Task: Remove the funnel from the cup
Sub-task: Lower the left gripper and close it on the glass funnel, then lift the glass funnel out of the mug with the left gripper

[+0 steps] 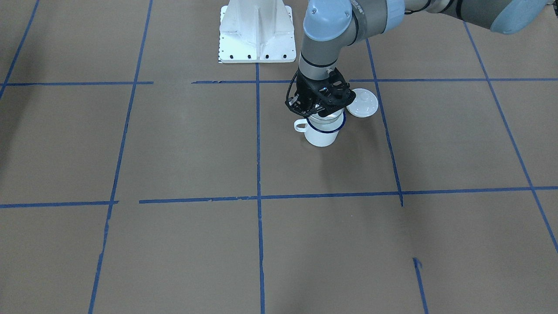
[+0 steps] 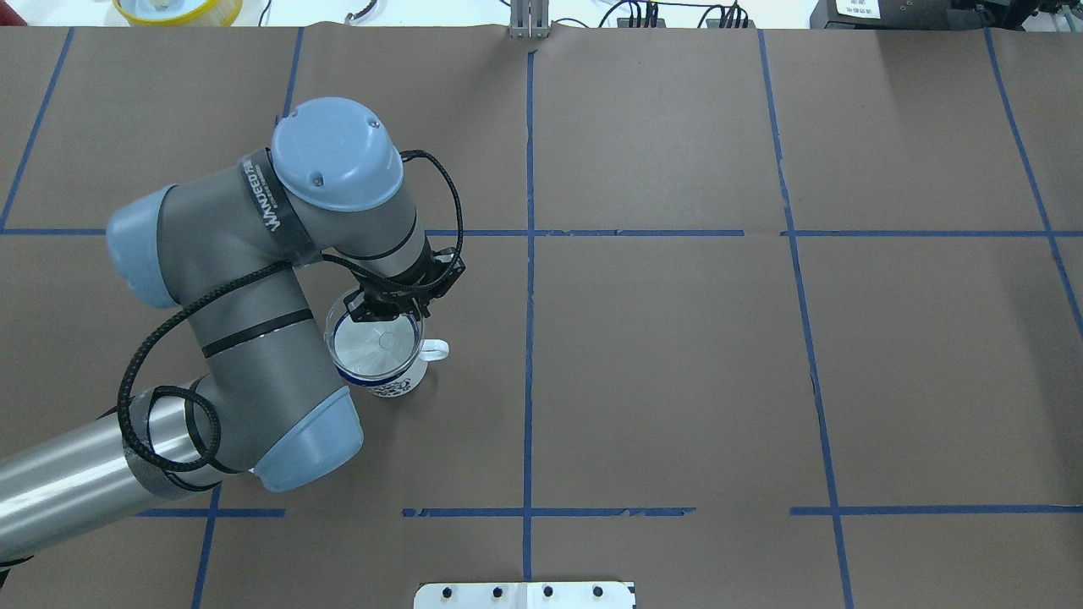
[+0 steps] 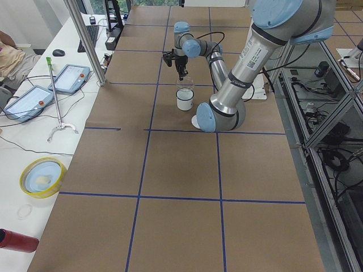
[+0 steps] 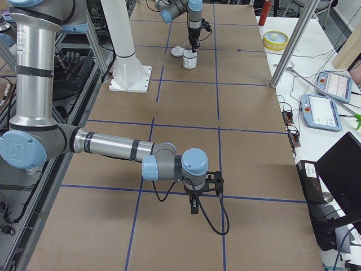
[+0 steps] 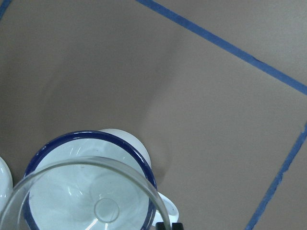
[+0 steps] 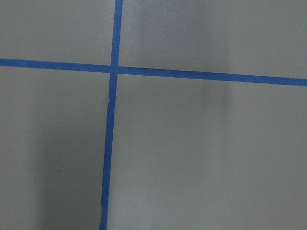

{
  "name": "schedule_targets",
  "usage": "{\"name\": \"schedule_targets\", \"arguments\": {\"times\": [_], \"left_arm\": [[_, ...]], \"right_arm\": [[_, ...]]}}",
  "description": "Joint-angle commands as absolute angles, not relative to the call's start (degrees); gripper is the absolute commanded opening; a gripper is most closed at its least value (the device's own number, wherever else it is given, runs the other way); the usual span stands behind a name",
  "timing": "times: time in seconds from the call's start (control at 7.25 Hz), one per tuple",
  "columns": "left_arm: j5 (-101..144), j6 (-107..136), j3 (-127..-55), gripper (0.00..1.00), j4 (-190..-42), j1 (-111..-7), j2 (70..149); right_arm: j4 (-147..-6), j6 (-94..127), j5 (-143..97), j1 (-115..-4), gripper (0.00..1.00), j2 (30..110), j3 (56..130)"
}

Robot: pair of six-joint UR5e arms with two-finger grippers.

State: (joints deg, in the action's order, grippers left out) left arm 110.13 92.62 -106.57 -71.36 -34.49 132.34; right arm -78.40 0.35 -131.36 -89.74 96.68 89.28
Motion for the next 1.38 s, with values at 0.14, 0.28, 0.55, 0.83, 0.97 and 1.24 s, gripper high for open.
{"name": "schedule_targets", "arguments": {"times": [0.14, 0.28, 0.55, 0.83, 0.97, 1.24], "left_arm": [[107.8, 92.2, -107.3, 0.0, -70.2, -39.2, 134.6], [107.8, 93.2, -105.5, 0.0, -75.6, -41.8, 134.4], [106.5, 103.9, -98.7, 0.0, -96.0, -42.7, 131.1], [102.5, 105.8, -91.1, 0.0, -115.7, -44.1, 128.4], [100.0, 110.8, -84.0, 0.0, -128.8, -43.9, 126.7], [92.0, 113.1, -75.5, 0.0, -147.3, -43.9, 124.7]], "right_arm": [[-78.4, 0.4, -131.4, -89.7, 1.0, 96.7, 89.3], [-78.4, 0.4, -131.4, -89.7, 1.0, 96.7, 89.3], [-78.4, 0.4, -131.4, -89.7, 1.0, 96.7, 89.3], [-78.4, 0.4, -131.4, -89.7, 1.0, 96.7, 89.2], [-78.4, 0.4, -131.4, -89.7, 1.0, 96.7, 89.2], [-78.4, 0.4, -131.4, -89.7, 1.0, 96.7, 89.2]]}}
